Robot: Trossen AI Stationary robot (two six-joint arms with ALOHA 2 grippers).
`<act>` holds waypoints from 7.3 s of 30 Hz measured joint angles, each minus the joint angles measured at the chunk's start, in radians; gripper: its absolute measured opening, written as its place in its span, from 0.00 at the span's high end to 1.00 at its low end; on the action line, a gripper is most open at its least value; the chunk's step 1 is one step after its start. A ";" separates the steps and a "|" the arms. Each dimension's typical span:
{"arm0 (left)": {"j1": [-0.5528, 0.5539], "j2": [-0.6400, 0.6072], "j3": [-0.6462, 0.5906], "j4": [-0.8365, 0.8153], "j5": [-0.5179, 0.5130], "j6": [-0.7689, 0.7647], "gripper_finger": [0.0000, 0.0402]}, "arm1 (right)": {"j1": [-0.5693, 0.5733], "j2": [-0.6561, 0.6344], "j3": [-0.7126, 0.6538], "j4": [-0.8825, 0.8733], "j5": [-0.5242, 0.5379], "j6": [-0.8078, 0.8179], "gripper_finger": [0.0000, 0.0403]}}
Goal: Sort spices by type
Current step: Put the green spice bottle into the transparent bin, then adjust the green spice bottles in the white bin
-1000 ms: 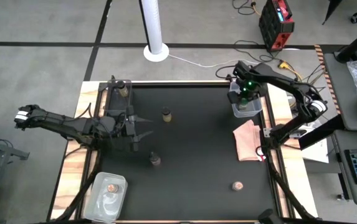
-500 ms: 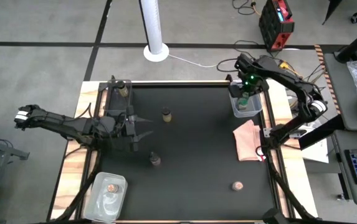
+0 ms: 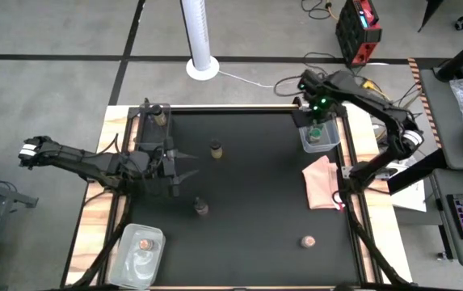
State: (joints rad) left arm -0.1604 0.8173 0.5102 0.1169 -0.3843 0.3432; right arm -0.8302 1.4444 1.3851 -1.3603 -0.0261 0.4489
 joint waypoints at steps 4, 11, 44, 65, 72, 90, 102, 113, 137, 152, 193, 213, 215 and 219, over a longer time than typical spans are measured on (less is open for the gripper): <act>0.000 0.000 0.000 0.000 0.000 0.000 0.54 | 0.099 0.036 -0.004 0.012 0.000 0.017 0.69; 0.000 0.000 0.000 -0.004 0.000 0.000 0.54 | 0.174 0.112 -0.016 0.021 0.050 0.059 0.96; 0.000 0.000 -0.002 -0.024 0.000 -0.016 0.54 | 0.079 0.147 -0.100 0.055 0.146 0.055 0.98; 0.000 0.000 -0.002 -0.024 0.000 -0.016 0.54 | 0.035 0.147 -0.148 0.058 0.264 0.033 0.98; 0.000 0.000 -0.002 -0.024 0.000 -0.016 0.54 | 0.039 0.147 -0.142 0.060 0.262 0.022 0.98; 0.000 0.000 -0.002 -0.024 -0.001 -0.011 0.54 | 0.021 0.111 -0.077 0.051 0.391 0.016 0.98; 0.000 0.000 -0.002 -0.024 -0.001 -0.011 0.54 | 0.013 0.144 -0.079 0.066 0.429 0.004 0.98; 0.000 0.000 -0.002 -0.024 -0.001 -0.011 0.54 | 0.009 0.145 -0.080 0.132 0.447 -0.023 0.98; 0.000 0.000 -0.002 -0.023 -0.001 -0.007 0.54 | 0.005 0.136 -0.078 0.066 0.566 0.020 0.98; 0.000 0.000 -0.002 -0.024 -0.001 -0.007 0.54 | 0.002 0.134 -0.140 0.146 0.577 0.004 0.98; 0.000 0.000 -0.002 -0.023 -0.001 -0.004 0.54 | 0.258 0.029 -0.146 -0.213 0.541 0.280 0.98; 0.000 0.000 -0.002 -0.020 -0.001 0.004 0.54 | 0.294 -0.012 -0.376 0.067 0.720 0.236 0.98; 0.000 0.000 -0.002 -0.020 -0.001 0.005 0.54 | 0.293 -0.012 -0.376 0.067 0.729 0.233 0.98; 0.000 0.000 -0.002 -0.020 -0.001 0.006 0.54 | 0.293 -0.011 -0.372 0.068 0.730 0.231 0.98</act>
State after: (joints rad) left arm -0.1604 0.8173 0.5083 0.0967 -0.3851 0.3492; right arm -0.5369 1.4330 1.0129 -1.2928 0.7039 0.6796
